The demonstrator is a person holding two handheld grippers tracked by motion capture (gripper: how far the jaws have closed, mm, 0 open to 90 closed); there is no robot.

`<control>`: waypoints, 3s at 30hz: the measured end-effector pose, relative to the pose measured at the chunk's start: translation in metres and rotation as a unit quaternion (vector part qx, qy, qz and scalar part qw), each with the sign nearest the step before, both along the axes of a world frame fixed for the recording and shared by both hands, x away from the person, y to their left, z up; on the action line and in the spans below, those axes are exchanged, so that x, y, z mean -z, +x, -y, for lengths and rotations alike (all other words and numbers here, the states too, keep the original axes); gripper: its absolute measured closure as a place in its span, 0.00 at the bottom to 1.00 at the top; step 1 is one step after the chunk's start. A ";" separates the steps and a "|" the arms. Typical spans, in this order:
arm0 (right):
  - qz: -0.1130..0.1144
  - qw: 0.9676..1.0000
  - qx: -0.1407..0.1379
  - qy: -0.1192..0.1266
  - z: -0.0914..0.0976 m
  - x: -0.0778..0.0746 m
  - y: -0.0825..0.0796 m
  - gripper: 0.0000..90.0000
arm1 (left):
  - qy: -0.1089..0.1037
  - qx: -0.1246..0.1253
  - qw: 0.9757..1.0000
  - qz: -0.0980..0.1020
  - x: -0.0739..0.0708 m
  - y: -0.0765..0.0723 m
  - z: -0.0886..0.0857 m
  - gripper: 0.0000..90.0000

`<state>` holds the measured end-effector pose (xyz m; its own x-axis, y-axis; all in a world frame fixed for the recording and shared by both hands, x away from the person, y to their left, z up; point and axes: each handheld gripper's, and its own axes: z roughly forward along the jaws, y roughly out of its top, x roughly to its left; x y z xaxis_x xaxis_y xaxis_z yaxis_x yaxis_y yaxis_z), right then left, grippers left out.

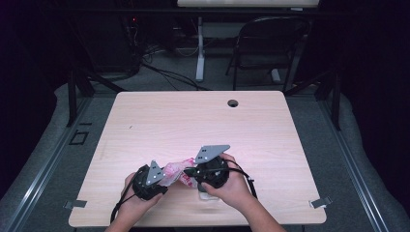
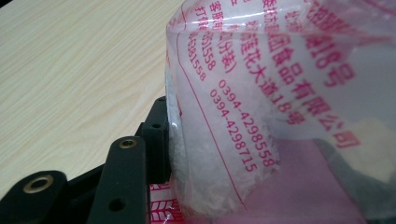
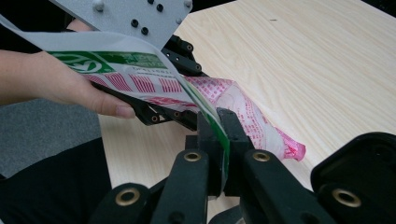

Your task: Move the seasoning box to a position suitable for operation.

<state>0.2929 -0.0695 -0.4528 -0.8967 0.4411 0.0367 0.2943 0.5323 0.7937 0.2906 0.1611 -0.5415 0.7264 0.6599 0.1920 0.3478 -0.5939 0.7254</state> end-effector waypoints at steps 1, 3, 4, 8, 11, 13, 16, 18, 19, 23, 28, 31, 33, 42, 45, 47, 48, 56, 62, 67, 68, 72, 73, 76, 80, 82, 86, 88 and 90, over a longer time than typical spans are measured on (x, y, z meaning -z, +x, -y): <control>0.003 1.000 0.002 -0.001 0.000 0.000 0.000 1.00 | -0.001 -0.001 1.000 0.002 0.001 0.001 0.001 0.62; 0.002 1.000 0.002 -0.001 0.001 0.001 0.001 1.00 | 0.001 -0.002 1.000 0.002 0.001 0.002 0.002 0.62; 0.002 1.000 0.002 -0.001 0.001 0.001 0.001 1.00 | 0.001 -0.002 1.000 0.002 0.001 0.002 0.002 0.62; 0.002 1.000 0.004 -0.008 0.003 0.003 0.004 1.00 | 0.010 -0.004 1.000 0.006 0.001 0.005 0.005 0.62; 0.003 1.000 0.007 -0.005 0.006 0.004 0.005 1.00 | 0.017 -0.008 1.000 0.016 0.000 0.007 0.008 0.62; 0.002 1.000 0.008 -0.005 0.008 0.005 0.006 1.00 | 0.025 -0.008 0.999 0.020 -0.001 0.007 0.009 0.62; 0.002 1.000 0.012 0.000 0.011 0.006 0.007 0.99 | 0.033 -0.012 0.999 0.026 -0.002 0.008 0.012 0.62; 0.005 1.000 0.012 -0.001 0.013 0.007 0.007 0.99 | 0.038 -0.011 0.999 0.027 -0.003 0.008 0.013 0.62; 0.004 1.000 0.012 -0.001 0.014 0.006 0.007 0.99 | 0.041 -0.010 0.999 0.032 -0.004 0.008 0.015 0.62; 0.007 1.000 0.016 0.004 0.020 0.004 0.006 0.99 | 0.049 -0.010 0.998 0.044 -0.009 0.009 0.020 0.62; 0.005 1.000 0.021 0.014 0.025 0.004 0.006 0.99 | 0.068 -0.009 0.996 0.056 -0.016 0.009 0.023 0.63; 0.006 1.000 0.021 0.016 0.027 0.003 0.005 0.98 | 0.079 -0.011 0.994 0.069 -0.019 0.008 0.024 0.63; 0.008 1.000 0.023 0.018 0.027 0.002 0.004 0.98 | 0.082 -0.012 0.994 0.074 -0.021 0.008 0.025 0.63; 0.007 0.999 0.030 0.025 0.032 0.000 0.004 0.95 | 0.110 -0.015 0.988 0.107 -0.029 0.007 0.028 0.63; 0.007 0.999 0.030 0.024 0.033 0.000 0.004 0.94 | 0.115 -0.017 0.987 0.114 -0.029 0.008 0.029 0.64; 0.007 0.999 0.032 0.026 0.033 0.000 0.005 0.91 | 0.118 -0.018 0.985 0.120 -0.030 0.008 0.030 0.64; 0.008 0.999 0.033 0.026 0.034 0.000 0.005 0.91 | 0.117 -0.019 0.985 0.122 -0.031 0.008 0.030 0.64; 0.003 0.999 0.037 0.025 0.038 0.000 0.007 0.88 | 0.128 -0.030 0.981 0.141 -0.032 0.007 0.033 0.64; 0.004 0.999 0.040 0.028 0.039 -0.001 0.007 0.88 | 0.137 -0.033 0.978 0.152 -0.033 0.007 0.034 0.64; 0.005 0.999 0.041 0.023 0.040 0.000 0.007 0.88 | 0.142 -0.033 0.977 0.156 -0.033 0.007 0.036 0.64; 0.004 0.999 0.040 0.023 0.041 0.000 0.007 0.89 | 0.141 -0.033 0.977 0.158 -0.033 0.007 0.036 0.64; 0.004 0.999 0.041 0.021 0.041 0.000 0.007 0.91 | 0.143 -0.033 0.976 0.159 -0.033 0.007 0.037 0.64; 0.004 0.999 0.042 0.023 0.040 0.001 0.007 0.91 | 0.143 -0.032 0.976 0.159 -0.033 0.007 0.037 0.64; 0.004 0.999 0.042 0.019 0.040 0.001 0.007 0.91 | 0.144 -0.031 0.976 0.161 -0.032 0.007 0.037 0.64; 0.004 0.999 0.041 0.015 0.040 0.002 0.007 0.92 | 0.151 -0.031 0.973 0.173 -0.031 0.006 0.038 0.64; 0.001 0.999 0.042 0.016 0.040 0.003 0.006 0.93 | 0.153 -0.032 0.971 0.178 -0.030 0.006 0.039 0.65; 0.001 0.999 0.042 0.009 0.041 0.005 0.007 0.96 | 0.157 -0.032 0.970 0.183 -0.028 0.006 0.041 0.65; 0.001 0.999 0.042 0.006 0.042 0.005 0.006 0.97 | 0.160 -0.034 0.968 0.191 -0.027 0.005 0.042 0.65; -0.001 0.999 0.042 0.009 0.042 0.007 0.007 0.97 | 0.163 -0.035 0.966 0.198 -0.027 0.005 0.043 0.65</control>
